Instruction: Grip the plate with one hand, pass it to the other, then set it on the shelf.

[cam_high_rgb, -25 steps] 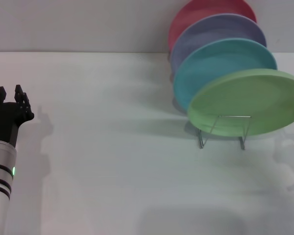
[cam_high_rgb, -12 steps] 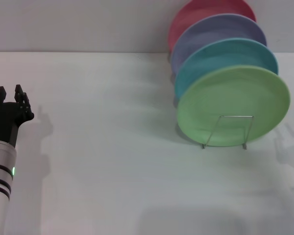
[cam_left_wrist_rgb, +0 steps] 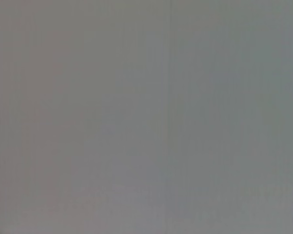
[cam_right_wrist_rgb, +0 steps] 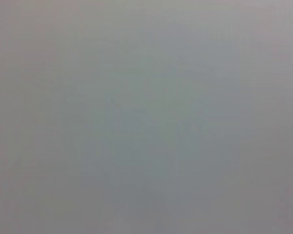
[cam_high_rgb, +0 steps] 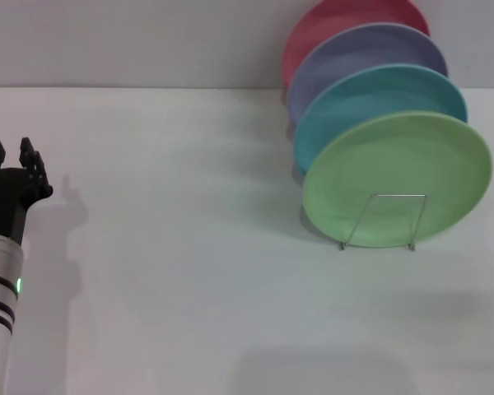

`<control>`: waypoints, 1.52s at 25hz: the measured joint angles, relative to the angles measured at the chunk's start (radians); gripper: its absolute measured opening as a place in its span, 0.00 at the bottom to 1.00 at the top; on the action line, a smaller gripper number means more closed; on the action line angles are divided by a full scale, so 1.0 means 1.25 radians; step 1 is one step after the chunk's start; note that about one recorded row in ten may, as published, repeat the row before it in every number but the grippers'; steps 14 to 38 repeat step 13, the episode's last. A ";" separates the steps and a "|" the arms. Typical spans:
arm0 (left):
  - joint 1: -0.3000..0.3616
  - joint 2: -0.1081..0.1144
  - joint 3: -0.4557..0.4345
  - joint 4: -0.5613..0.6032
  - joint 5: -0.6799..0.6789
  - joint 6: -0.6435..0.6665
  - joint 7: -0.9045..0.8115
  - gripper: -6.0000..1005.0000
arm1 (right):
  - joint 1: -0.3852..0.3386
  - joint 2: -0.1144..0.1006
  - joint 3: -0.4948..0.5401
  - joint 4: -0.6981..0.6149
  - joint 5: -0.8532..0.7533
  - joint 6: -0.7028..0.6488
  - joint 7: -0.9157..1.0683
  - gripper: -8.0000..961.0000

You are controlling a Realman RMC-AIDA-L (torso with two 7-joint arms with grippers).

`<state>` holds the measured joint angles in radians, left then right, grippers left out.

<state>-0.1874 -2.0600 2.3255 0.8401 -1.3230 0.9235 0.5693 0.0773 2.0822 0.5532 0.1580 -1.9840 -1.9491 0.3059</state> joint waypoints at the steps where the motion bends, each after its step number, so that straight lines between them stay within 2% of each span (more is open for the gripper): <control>1: 0.000 0.001 0.000 -0.001 0.012 0.004 -0.013 0.33 | 0.001 -0.001 0.001 -0.011 0.036 0.002 0.027 0.33; 2: 0.001 0.002 0.000 -0.005 0.049 0.011 -0.039 0.33 | 0.007 -0.003 0.001 -0.028 0.080 0.007 0.060 0.35; 3: 0.007 0.005 0.000 -0.016 0.129 0.029 -0.093 0.34 | 0.012 -0.003 0.001 -0.043 0.107 0.012 0.085 0.37; 5: 0.010 0.006 0.000 -0.022 0.162 0.041 -0.118 0.37 | 0.030 -0.003 0.001 -0.085 0.167 0.030 0.143 0.41; 7: 0.019 0.009 0.000 -0.059 0.283 0.123 -0.230 0.40 | 0.045 -0.003 0.002 -0.110 0.208 0.055 0.180 0.45; 8: 0.020 0.009 0.000 -0.092 0.337 0.184 -0.298 0.42 | 0.060 -0.003 0.002 -0.118 0.239 0.087 0.189 0.47; 12: -0.004 0.006 -0.013 -0.224 0.436 0.352 -0.500 0.48 | 0.087 -0.004 0.003 -0.126 0.266 0.133 0.179 0.58; 13: -0.033 0.003 -0.025 -0.311 0.459 0.399 -0.603 0.49 | 0.106 -0.004 0.003 -0.130 0.274 0.161 0.175 0.61; 38: -0.033 0.003 -0.025 -0.311 0.459 0.399 -0.603 0.49 | 0.106 -0.004 0.003 -0.130 0.274 0.161 0.175 0.61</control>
